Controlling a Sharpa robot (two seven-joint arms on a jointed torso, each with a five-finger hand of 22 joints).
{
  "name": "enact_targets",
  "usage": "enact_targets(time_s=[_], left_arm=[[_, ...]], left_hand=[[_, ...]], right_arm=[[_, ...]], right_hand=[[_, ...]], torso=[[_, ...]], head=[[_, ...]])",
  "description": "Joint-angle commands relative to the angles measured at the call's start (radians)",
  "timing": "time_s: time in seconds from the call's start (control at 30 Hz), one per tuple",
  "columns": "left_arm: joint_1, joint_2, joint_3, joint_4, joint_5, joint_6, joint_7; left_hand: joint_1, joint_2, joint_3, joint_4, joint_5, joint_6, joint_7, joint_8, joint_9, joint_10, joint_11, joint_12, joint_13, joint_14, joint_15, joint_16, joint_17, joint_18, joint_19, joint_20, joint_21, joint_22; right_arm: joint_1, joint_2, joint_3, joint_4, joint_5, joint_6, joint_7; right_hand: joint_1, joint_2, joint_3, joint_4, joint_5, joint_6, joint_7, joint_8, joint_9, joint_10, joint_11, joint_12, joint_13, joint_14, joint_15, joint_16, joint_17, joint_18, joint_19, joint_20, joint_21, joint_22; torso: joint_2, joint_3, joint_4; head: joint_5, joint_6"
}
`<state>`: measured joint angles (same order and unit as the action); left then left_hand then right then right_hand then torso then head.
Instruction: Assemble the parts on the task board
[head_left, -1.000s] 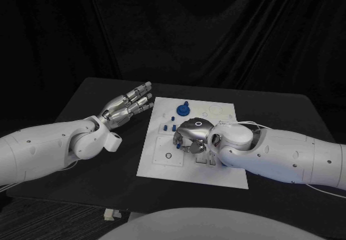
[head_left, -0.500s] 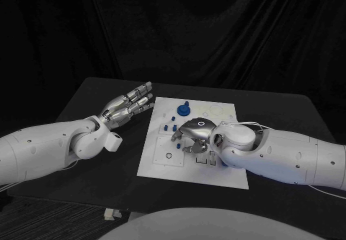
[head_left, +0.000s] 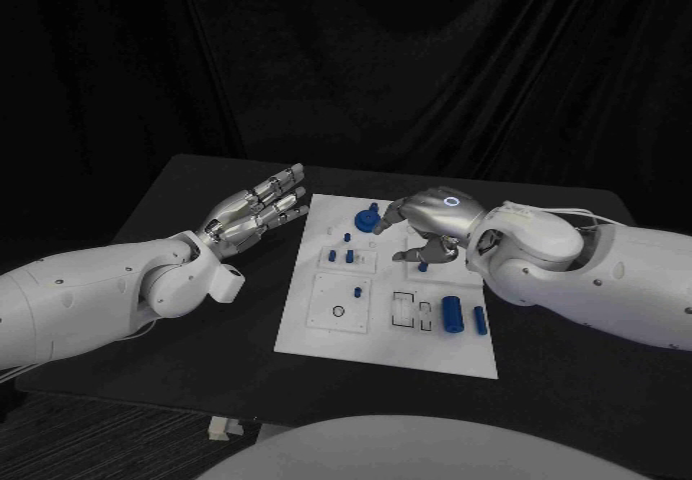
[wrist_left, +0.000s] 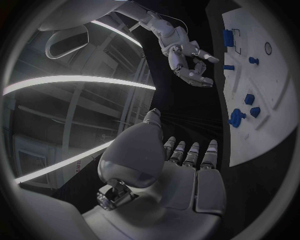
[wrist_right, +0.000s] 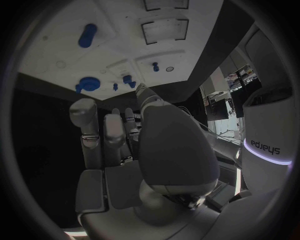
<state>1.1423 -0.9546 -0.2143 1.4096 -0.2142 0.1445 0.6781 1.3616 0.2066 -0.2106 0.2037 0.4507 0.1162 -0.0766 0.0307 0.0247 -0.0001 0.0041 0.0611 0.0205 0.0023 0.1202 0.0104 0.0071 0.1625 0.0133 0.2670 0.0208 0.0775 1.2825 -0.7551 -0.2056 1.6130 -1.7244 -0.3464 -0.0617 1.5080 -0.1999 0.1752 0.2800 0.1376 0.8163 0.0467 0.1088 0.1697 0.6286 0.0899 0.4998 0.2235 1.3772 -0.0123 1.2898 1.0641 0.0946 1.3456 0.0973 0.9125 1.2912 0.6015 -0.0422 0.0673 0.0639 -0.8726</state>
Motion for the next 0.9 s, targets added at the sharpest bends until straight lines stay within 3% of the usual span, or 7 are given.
enact_targets(time_s=[0.03, 0.2, 0.37, 0.53, 0.57, 0.63, 0.9], left_arm=[[-0.002, 0.003, 0.001, -0.002, 0.006, 0.011, 0.139], [-0.002, 0.008, 0.001, -0.004, 0.006, 0.014, 0.138], [-0.003, 0.011, 0.001, -0.005, 0.006, 0.017, 0.136], [-0.003, 0.013, 0.001, -0.007, 0.006, 0.019, 0.135], [-0.004, 0.014, 0.001, -0.007, 0.006, 0.02, 0.135], [-0.004, 0.014, 0.001, -0.008, 0.006, 0.02, 0.135], [-0.006, 0.015, 0.001, -0.008, 0.006, 0.023, 0.136]], left_hand=[[0.023, 0.007, -0.003, -0.01, 0.016, 0.004, 0.004, -0.011, -0.005, 0.002, 0.011, 0.009, -0.007, -0.002, 0.012, -0.01, -0.007, 0.016, 0.005, 0.01, -0.005, 0.009], [0.023, 0.007, -0.003, -0.01, 0.016, 0.004, 0.004, -0.012, -0.005, 0.002, 0.011, 0.009, -0.007, -0.002, 0.012, -0.01, -0.007, 0.016, 0.005, 0.011, -0.005, 0.009], [0.023, 0.006, -0.003, -0.01, 0.016, 0.004, 0.004, -0.012, -0.005, 0.002, 0.011, 0.009, -0.007, -0.002, 0.012, -0.01, -0.007, 0.016, 0.005, 0.011, -0.005, 0.009], [0.023, 0.006, -0.003, -0.011, 0.017, 0.004, 0.003, -0.011, -0.005, 0.002, 0.011, 0.009, -0.007, -0.002, 0.013, -0.01, -0.007, 0.016, 0.005, 0.011, -0.005, 0.009], [0.023, 0.006, -0.003, -0.011, 0.017, 0.004, 0.003, -0.011, -0.005, 0.002, 0.011, 0.009, -0.007, -0.002, 0.013, -0.01, -0.007, 0.016, 0.005, 0.011, -0.005, 0.009], [0.023, 0.007, -0.003, -0.012, 0.018, 0.004, 0.003, -0.011, -0.005, 0.002, 0.011, 0.009, -0.007, -0.002, 0.014, -0.01, -0.007, 0.016, 0.005, 0.012, -0.005, 0.009], [0.023, 0.009, -0.002, -0.013, 0.018, 0.003, 0.003, -0.012, -0.005, 0.002, 0.011, 0.009, -0.007, -0.002, 0.015, -0.01, -0.007, 0.016, 0.005, 0.013, -0.005, 0.009]], right_arm=[[0.024, -0.039, 0.0, 0.018, -0.003, -0.106, 0.068], [0.042, -0.081, 0.0, 0.009, -0.004, -0.056, 0.061], [0.03, -0.097, 0.0, -0.018, -0.011, 0.025, 0.023], [0.005, -0.092, 0.0, -0.055, -0.013, 0.044, 0.03], [-0.002, -0.089, 0.0, -0.064, -0.013, 0.041, 0.038], [-0.014, -0.081, 0.0, -0.078, -0.014, 0.037, 0.049], [-0.049, -0.047, 0.0, -0.127, -0.014, 0.073, 0.06]], right_hand=[[-0.008, 0.002, -0.008, 0.005, -0.013, 0.02, -0.003, 0.021, -0.004, 0.032, -0.006, 0.02, -0.01, 0.039, -0.006, 0.039, 0.047, 0.014, 0.036, -0.007, 0.077, 0.139], [-0.071, -0.028, -0.028, 0.012, -0.047, 0.03, -0.014, 0.014, -0.012, 0.029, -0.01, -0.013, -0.048, 0.071, -0.014, 0.06, 0.082, 0.004, 0.069, -0.016, 0.134, 0.15], [-0.079, -0.061, -0.048, 0.016, -0.034, 0.028, -0.018, 0.004, -0.02, -0.022, -0.01, -0.073, -0.093, 0.06, -0.013, 0.034, 0.045, 0.008, 0.06, -0.016, 0.106, 0.143], [-0.071, -0.056, -0.045, 0.015, -0.028, 0.037, -0.013, 0.006, -0.022, -0.014, -0.003, -0.082, -0.108, 0.058, -0.012, 0.018, 0.021, 0.01, 0.059, -0.016, 0.093, 0.139], [-0.063, -0.046, -0.036, 0.015, -0.02, 0.063, 0.007, 0.015, -0.019, 0.013, 0.002, -0.083, -0.117, 0.072, -0.01, 0.021, 0.029, 0.006, 0.075, -0.016, 0.121, 0.145], [-0.063, -0.032, -0.025, 0.014, -0.019, 0.087, 0.023, 0.018, -0.022, 0.07, 0.0, -0.097, -0.141, 0.093, -0.014, 0.023, 0.042, 0.002, 0.09, -0.019, 0.14, 0.149], [-0.067, -0.024, -0.021, 0.01, -0.026, 0.061, 0.029, -0.009, -0.041, 0.132, 0.0, -0.117, -0.158, 0.097, -0.014, 0.011, 0.036, 0.003, 0.092, -0.019, 0.13, 0.147]], torso=[[0.0, -0.0004, -0.0001], [0.0, -0.0002, 0.0007], [-0.001, -0.0013, 0.0013], [-0.002, -0.0032, -0.0014], [-0.002, -0.003, -0.002], [-0.001, -0.0012, -0.0028], [0.003, 0.0015, 0.0007]], head=[[0.0, 0.0], [-0.006, 0.0], [-0.007, 0.0], [-0.006, 0.0], [-0.006, 0.0], [-0.004, 0.0], [-0.009, 0.0]])
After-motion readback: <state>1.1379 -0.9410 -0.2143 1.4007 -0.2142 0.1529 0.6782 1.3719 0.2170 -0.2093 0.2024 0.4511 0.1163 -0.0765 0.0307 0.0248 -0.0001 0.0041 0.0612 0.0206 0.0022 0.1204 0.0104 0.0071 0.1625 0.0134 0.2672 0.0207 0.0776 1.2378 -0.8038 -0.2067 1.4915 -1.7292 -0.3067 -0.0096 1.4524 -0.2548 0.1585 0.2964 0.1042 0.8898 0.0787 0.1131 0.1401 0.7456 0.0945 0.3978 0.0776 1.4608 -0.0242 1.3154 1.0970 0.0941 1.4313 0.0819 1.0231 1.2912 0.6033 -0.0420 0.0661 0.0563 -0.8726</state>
